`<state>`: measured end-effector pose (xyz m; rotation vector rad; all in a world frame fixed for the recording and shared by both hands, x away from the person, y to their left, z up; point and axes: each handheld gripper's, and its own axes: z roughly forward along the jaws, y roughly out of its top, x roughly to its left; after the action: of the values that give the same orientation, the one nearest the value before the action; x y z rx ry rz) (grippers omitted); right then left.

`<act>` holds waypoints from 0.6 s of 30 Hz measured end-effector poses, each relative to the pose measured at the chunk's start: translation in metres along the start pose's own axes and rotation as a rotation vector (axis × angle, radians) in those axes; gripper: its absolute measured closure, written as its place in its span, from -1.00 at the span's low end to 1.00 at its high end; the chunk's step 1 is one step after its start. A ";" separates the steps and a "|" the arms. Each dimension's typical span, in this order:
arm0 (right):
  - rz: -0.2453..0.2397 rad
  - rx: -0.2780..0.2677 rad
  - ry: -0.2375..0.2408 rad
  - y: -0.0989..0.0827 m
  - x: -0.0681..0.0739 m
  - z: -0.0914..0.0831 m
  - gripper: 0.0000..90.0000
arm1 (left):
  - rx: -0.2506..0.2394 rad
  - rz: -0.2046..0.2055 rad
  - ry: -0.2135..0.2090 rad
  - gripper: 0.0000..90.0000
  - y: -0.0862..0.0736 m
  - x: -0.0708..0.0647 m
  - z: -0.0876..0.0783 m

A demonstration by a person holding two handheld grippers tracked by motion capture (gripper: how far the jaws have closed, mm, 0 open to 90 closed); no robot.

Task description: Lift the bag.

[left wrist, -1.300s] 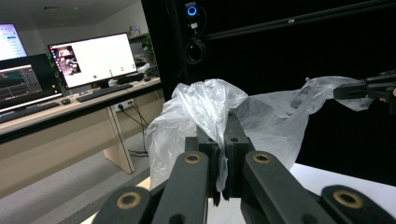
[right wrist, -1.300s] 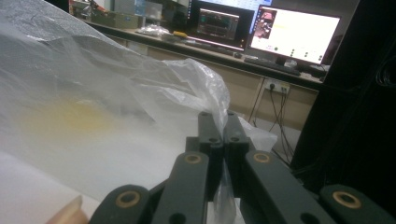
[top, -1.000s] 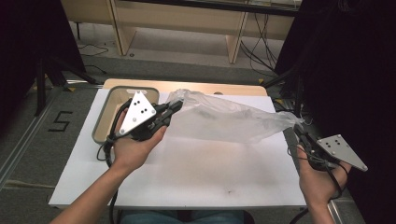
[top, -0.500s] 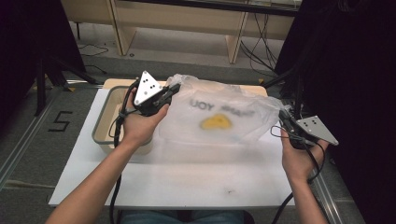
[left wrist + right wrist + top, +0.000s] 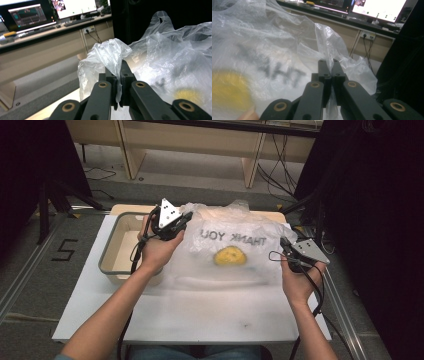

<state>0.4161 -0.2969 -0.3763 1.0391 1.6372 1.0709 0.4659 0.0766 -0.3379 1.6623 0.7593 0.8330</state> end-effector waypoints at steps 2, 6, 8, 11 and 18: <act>0.006 0.008 0.003 -0.002 0.001 0.004 1.00 | 0.019 0.005 0.006 0.96 -0.004 0.001 0.006; 0.013 0.031 0.004 -0.008 0.004 0.012 1.00 | 0.058 -0.002 0.005 0.96 -0.013 0.003 0.018; 0.012 0.044 0.009 -0.011 0.005 0.015 1.00 | 0.075 -0.006 0.001 0.95 -0.017 0.004 0.022; 0.011 0.064 0.015 -0.015 0.006 0.017 1.00 | 0.095 -0.013 -0.003 0.95 -0.022 0.003 0.025; 0.017 0.082 0.025 -0.019 0.006 0.021 1.00 | 0.123 -0.033 -0.014 0.92 -0.027 0.004 0.030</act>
<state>0.4315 -0.2918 -0.4003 1.0993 1.7068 1.0390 0.4913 0.0700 -0.3688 1.7575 0.8401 0.7632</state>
